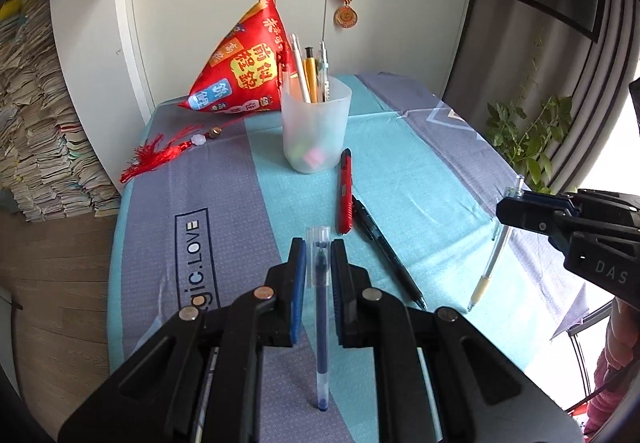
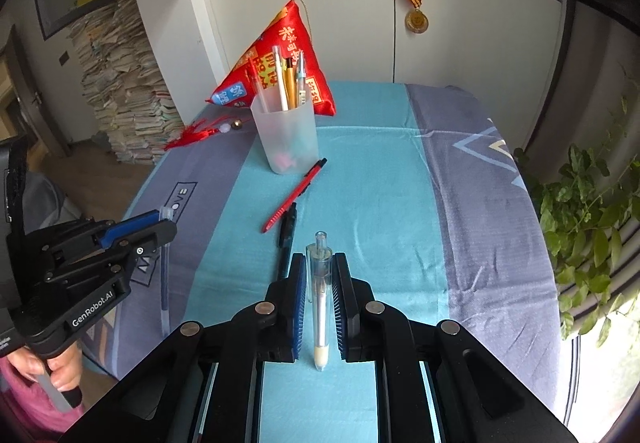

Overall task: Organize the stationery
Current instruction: 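Drop the blue pen into the cup with the left gripper while the right carries the pencil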

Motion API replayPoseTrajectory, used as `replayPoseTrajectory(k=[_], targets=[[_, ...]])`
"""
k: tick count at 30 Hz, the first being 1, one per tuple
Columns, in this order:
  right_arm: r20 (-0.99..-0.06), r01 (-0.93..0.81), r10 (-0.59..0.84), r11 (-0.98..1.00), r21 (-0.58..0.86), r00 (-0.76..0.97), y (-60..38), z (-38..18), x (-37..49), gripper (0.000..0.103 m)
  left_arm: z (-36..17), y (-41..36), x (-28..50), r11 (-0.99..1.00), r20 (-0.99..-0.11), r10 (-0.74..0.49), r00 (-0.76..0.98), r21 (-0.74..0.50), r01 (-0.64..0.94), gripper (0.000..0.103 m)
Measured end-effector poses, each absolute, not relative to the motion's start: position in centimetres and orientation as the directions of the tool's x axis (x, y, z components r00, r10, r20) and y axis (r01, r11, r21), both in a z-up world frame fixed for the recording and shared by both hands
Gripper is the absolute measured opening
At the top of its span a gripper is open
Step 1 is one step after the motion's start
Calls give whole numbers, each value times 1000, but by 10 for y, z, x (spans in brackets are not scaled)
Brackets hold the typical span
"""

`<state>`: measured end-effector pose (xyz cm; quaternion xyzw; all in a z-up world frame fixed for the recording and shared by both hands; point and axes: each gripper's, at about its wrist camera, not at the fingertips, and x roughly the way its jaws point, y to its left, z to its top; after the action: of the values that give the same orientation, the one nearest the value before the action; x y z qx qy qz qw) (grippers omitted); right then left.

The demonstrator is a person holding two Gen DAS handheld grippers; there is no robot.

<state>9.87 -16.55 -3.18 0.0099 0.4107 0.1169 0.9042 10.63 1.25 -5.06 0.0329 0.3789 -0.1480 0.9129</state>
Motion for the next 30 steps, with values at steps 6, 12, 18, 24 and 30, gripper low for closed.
replayPoseTrajectory(k=[6, 12, 18, 24, 30], targets=[[-725, -197, 224, 973, 123, 652, -167, -25, 96, 13, -41, 16, 104, 956, -687, -242, 685, -50, 287, 10], [-703, -200, 231, 971, 128, 673, -169, -15, 93, 13, -28, 19, 105, 958, -667, -236, 707, -39, 284, 10], [-745, -180, 264, 964, 194, 612, -179, -29, 111, 13, -25, 21, 104, 958, -657, -240, 715, -44, 282, 10], [-833, -64, 223, 973, 221, 507, -196, -68, 153, 14, -25, 22, 104, 958, -652, -247, 717, -53, 282, 10], [-873, -48, 178, 983, 176, 454, -190, -84, 184, 15, -24, 21, 105, 954, -646, -260, 718, -55, 296, 10]])
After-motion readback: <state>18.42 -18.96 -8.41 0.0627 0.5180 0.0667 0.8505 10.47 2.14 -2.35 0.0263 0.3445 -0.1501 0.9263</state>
